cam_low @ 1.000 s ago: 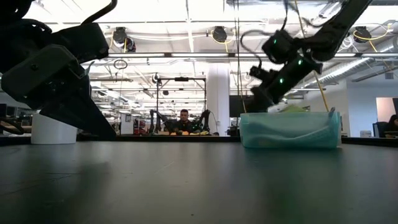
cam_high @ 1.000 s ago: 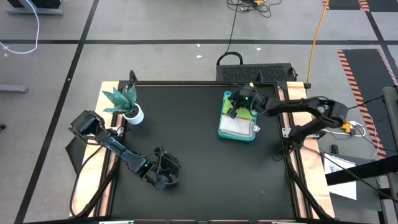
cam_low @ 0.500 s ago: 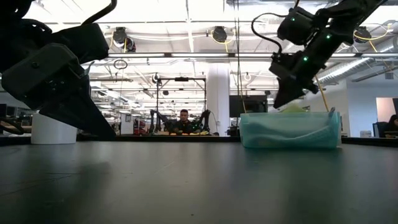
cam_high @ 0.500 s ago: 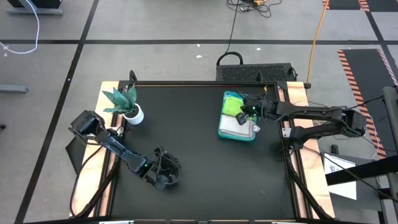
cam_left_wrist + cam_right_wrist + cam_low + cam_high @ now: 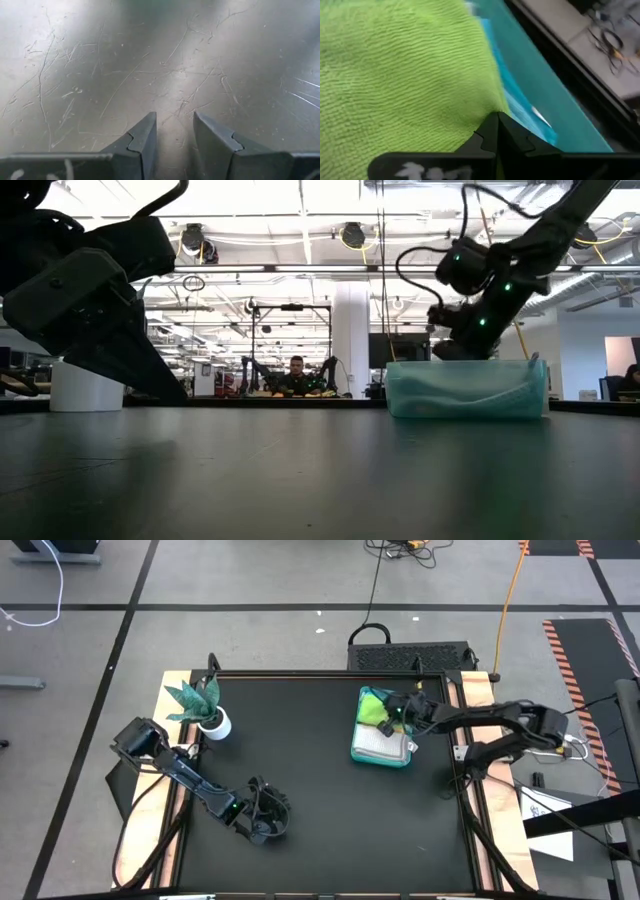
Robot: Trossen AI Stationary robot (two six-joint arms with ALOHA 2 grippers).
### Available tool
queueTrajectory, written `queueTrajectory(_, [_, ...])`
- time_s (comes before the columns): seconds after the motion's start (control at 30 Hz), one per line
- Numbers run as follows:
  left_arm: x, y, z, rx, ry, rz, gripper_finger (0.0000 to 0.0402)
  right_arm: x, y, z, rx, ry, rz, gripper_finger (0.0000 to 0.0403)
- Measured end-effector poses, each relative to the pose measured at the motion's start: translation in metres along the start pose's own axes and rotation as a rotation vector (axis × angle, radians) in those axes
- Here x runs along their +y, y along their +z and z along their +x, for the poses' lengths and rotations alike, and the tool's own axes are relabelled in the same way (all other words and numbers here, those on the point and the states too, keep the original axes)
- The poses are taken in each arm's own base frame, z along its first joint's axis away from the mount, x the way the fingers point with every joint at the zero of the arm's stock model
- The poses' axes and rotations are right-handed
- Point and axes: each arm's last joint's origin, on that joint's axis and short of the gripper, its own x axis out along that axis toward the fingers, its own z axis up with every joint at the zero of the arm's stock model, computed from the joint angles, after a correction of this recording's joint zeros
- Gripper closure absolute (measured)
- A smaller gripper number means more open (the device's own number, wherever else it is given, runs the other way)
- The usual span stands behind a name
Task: Fold microfiber towels
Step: Stack the light green microfiber cloth on top of the blue microfiber cloth in the green bin
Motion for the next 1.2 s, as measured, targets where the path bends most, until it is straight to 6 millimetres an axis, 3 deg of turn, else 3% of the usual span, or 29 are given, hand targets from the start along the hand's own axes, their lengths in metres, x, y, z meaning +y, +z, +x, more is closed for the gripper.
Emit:
queueTrajectory(0.13, [0.0,0.0,0.0,-0.003,-0.004,0.003,0.027,0.003,0.001,0.005,-0.016,0.062,-0.105,0.0403])
queueTrajectory(0.23, [-0.001,0.001,0.0,-0.005,-0.005,0.004,0.027,0.002,0.005,-0.001,-0.052,0.045,-0.103,0.0403])
queueTrajectory(0.47, [-0.001,0.001,0.0,-0.005,-0.006,0.003,0.027,-0.001,0.019,-0.042,-0.215,0.012,0.111,0.0403])
queueTrajectory(0.7, [-0.001,0.001,0.0,-0.008,-0.009,-0.001,0.027,0.005,0.018,-0.07,-0.228,0.253,0.322,0.0403])
queueTrajectory(0.9, [-0.001,0.001,0.0,-0.009,-0.01,-0.001,0.027,0.012,-0.007,-0.056,-0.102,0.241,0.319,0.0403])
queueTrajectory(1.07, [-0.001,0.001,0.0,-0.01,-0.011,-0.001,0.027,0.007,-0.033,-0.036,-0.015,0.154,0.356,0.0403])
queueTrajectory(1.2, [-0.001,0.001,0.0,-0.016,-0.006,0.003,0.027,0.002,-0.041,-0.025,-0.055,0.125,0.345,0.0403])
